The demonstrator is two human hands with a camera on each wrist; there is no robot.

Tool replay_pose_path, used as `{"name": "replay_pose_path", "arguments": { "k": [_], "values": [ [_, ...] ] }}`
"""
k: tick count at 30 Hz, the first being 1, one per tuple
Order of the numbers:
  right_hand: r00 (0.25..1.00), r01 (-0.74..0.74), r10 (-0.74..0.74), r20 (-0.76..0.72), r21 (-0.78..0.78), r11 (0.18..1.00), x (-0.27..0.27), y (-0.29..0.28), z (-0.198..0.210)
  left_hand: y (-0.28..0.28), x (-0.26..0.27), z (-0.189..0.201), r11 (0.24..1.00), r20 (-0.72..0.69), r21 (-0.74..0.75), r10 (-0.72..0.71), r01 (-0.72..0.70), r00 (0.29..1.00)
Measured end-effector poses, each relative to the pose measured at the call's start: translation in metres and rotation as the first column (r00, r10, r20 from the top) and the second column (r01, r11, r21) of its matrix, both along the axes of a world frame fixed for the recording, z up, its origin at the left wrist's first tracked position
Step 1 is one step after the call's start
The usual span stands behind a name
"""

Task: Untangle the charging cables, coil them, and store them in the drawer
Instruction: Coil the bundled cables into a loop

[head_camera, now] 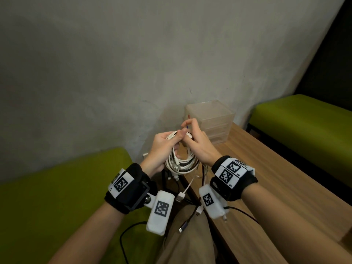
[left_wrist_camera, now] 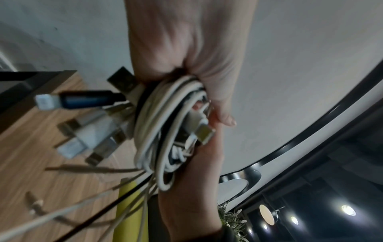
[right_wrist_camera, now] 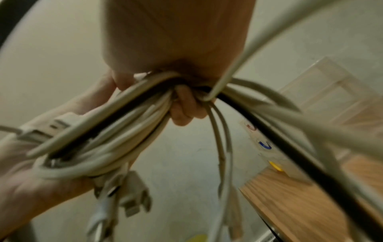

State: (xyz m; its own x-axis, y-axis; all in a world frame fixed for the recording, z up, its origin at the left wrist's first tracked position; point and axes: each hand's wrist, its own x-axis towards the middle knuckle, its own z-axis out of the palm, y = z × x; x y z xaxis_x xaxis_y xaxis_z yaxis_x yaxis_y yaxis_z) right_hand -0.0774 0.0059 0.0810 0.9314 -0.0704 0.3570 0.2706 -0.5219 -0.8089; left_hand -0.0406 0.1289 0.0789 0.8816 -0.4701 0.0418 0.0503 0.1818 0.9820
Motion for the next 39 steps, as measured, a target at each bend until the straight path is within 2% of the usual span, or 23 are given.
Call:
{"name": "replay_pose_path", "arguments": {
  "k": [5,10,15,21,24,26,28,30,32,34,37,39],
  "values": [
    [0.997,0.014,-0.024,0.076,0.13,0.991,0.0,0.0,-0.006,-0.006,-0.002,-0.001,0.994,0.066,-0.072,0.085,-0.081,0.994],
    [1.0,0.001,-0.004,0.006,0.403,0.915,-0.004,-0.001,-0.02,-0.003,0.012,0.011,0.921,-0.127,-0.303,0.216,-0.245,0.968],
    [0.999,0.014,-0.026,0.021,0.44,0.898,-0.001,0.014,-0.021,-0.013,0.005,0.01,0.831,-0.221,-0.442,0.263,-0.337,0.939],
    [0.995,0.092,-0.098,-0.003,0.391,0.916,0.002,0.009,-0.021,-0.012,0.004,-0.003,0.948,-0.112,-0.266,0.151,-0.176,0.982],
    [0.993,0.114,-0.099,-0.056,0.397,0.911,0.001,0.009,-0.024,-0.006,0.007,-0.002,0.984,0.037,-0.103,0.15,-0.145,0.988],
    [0.991,0.135,-0.121,-0.066,0.311,0.941,0.002,0.004,-0.023,-0.002,0.011,-0.009,0.984,0.169,0.008,0.174,-0.177,0.97],
    [0.989,0.138,-0.125,-0.084,0.171,0.975,0.002,-0.001,-0.019,-0.001,0.01,-0.014,0.984,0.171,0.02,0.173,-0.179,0.97],
    [0.989,0.12,-0.109,-0.104,0.111,0.987,0.001,-0.005,-0.017,0.0,0.011,-0.016,0.984,0.143,0.026,0.169,-0.174,0.975],
    [0.989,0.101,-0.096,-0.109,0.035,0.994,0.0,-0.009,-0.016,0.004,0.016,-0.009,0.978,0.221,0.097,0.159,-0.184,0.962],
    [0.988,0.063,-0.076,-0.136,-0.097,0.993,0.0,-0.015,-0.017,0.009,0.025,-0.007,0.975,0.247,0.185,0.079,-0.127,0.966],
    [0.985,0.0,-0.035,-0.167,-0.205,0.979,-0.003,-0.017,-0.015,0.011,0.027,-0.008,0.923,0.25,0.377,-0.18,0.075,0.951],
    [0.986,-0.014,-0.025,-0.165,-0.227,0.974,-0.005,-0.015,-0.012,0.011,0.024,-0.009,0.9,0.263,0.427,-0.216,0.088,0.94]
  ]
}}
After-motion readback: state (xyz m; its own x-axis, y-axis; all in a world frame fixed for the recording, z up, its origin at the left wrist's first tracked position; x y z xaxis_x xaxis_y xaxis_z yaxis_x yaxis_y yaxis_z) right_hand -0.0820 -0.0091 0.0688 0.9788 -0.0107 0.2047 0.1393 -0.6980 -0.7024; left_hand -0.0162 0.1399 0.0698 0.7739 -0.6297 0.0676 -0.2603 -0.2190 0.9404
